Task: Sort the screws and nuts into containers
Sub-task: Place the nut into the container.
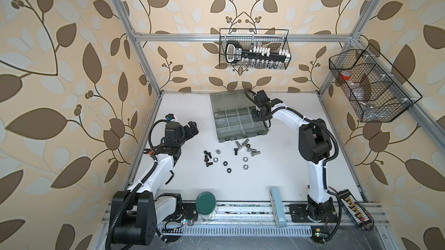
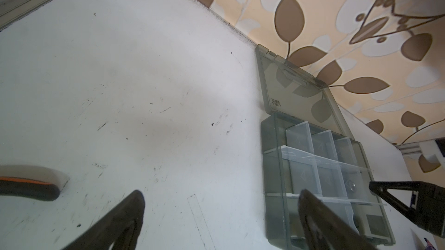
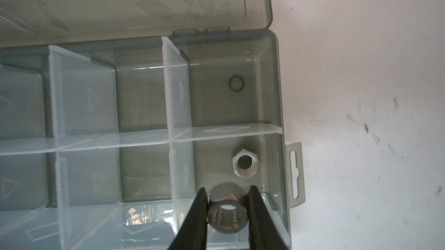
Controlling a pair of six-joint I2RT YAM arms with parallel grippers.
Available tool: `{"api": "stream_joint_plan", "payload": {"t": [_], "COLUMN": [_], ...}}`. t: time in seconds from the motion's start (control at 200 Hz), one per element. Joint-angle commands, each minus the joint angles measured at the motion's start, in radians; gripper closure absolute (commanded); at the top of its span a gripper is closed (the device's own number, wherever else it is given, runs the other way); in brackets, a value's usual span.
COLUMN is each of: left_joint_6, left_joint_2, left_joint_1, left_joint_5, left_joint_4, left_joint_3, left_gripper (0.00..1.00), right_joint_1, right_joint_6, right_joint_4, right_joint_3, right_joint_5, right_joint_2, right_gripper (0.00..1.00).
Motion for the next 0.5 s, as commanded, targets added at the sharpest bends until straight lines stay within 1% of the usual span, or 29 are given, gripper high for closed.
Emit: {"api": "stream_joint_plan", "payload": {"t": [0.0,0.07,0.13,0.16,0.225,0.29,0.42,0.495], "left_joint_6": [-0.006,-0.005,-0.004,-0.005,-0.004,-0.002,-0.003,0.000], "left_joint_2": [-0.013,-0.017,-0.020,-0.022,-0.025,-0.025,-0.029,-0.036], "left_joint_1": [0.008,0.009,0.009,0.009,0.009,0.009,0.009,0.009], "left_joint_5": [0.009,0.007,0.006,0.004,0.003,0.004,0.003,-0.006], "left_joint_4": [0.008,0.007,0.005,0.004,0.003,0.001,-0.004,-0.012], "left_joint_3": [0.022,0.019,0.019,0.020,0.020,0.020,0.023,0.023], "left_gripper": [0.01,0.01,0.01,0.01,0.01,0.01,0.01,0.01], "right_joint_1": [-0.004,-0.008,-0.010,-0.010,-0.010,-0.010,-0.010,-0.010], "right_joint_6": [-0.016,-0.016,-0.017,-0.017,-0.020,-0.021,-0.022,-0.024], "right_joint_4": [0.010,0.010,0.011,0.010,0.011,0.011,0.011,0.010], "right_joint_3": [0.033,0.036,0.036,0.036,0.035,0.036,0.028,0.022], "right_joint_5": [-0.014,-0.018,-0.021,-0.021,-0.022,-0.021,-0.029,-0.032], "right_joint_2": [0.033,0.043,0.049,0.050,0.048,0.040,0.008,-0.018], "right_gripper": [0.86,0.86,0.82,0.79,0.68,0.62,0.59,0.59]}}
